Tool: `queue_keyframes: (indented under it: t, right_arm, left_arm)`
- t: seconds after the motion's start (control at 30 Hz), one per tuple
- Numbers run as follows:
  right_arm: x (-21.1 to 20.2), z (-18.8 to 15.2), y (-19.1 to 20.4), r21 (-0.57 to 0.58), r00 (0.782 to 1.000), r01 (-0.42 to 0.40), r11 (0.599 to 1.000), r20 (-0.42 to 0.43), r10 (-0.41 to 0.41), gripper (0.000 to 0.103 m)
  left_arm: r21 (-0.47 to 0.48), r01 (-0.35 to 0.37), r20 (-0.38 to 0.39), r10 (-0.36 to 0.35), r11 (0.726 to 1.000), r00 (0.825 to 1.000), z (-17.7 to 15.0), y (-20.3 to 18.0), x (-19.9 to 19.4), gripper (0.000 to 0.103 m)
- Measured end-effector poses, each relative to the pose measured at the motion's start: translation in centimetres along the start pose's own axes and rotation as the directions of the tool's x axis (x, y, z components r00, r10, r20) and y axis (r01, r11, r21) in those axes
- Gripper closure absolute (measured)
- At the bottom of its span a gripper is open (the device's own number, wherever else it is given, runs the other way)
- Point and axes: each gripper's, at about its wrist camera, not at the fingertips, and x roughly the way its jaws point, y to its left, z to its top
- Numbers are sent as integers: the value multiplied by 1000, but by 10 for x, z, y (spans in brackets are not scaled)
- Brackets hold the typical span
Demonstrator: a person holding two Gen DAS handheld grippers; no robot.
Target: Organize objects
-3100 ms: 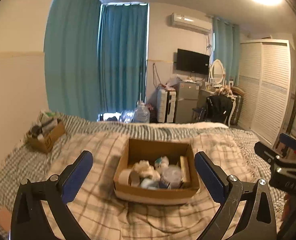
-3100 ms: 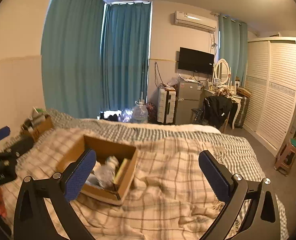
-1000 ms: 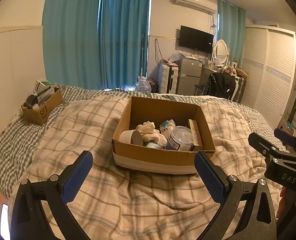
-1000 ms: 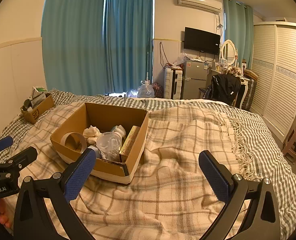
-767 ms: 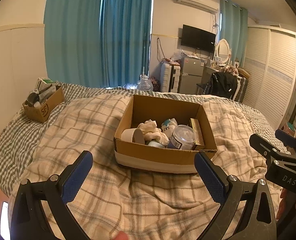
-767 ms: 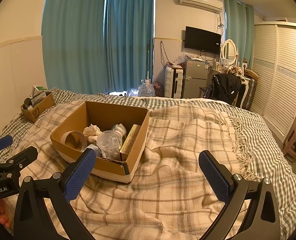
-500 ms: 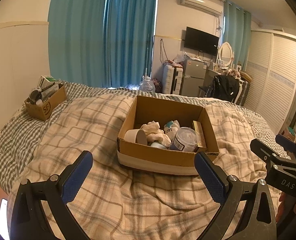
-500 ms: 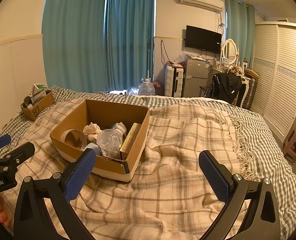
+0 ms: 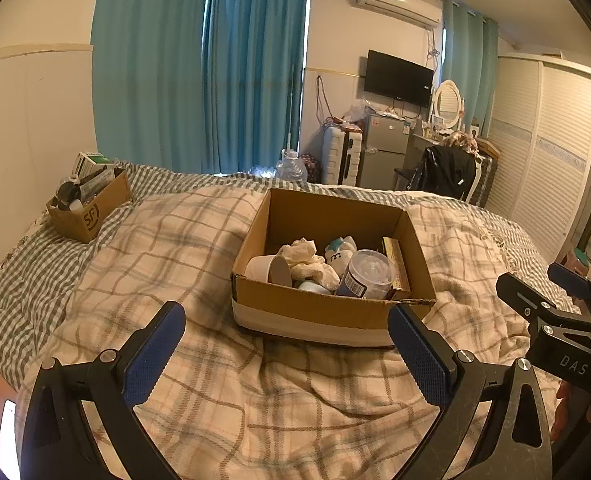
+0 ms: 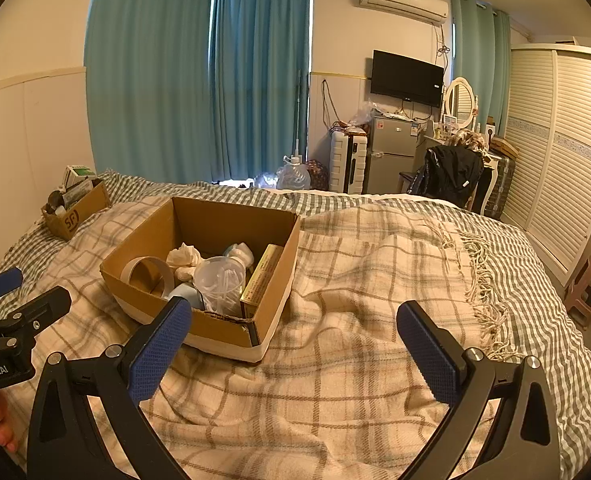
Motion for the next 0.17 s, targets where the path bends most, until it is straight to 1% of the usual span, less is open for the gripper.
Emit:
queue_keyframes:
  t: [0.17]
  right_arm:
    - [1,-1,0,-1,1000,-2,1000,-5,2,0]
  left_arm:
    - [20,-4,17,3,1000,1000,-1,-2,-2,0]
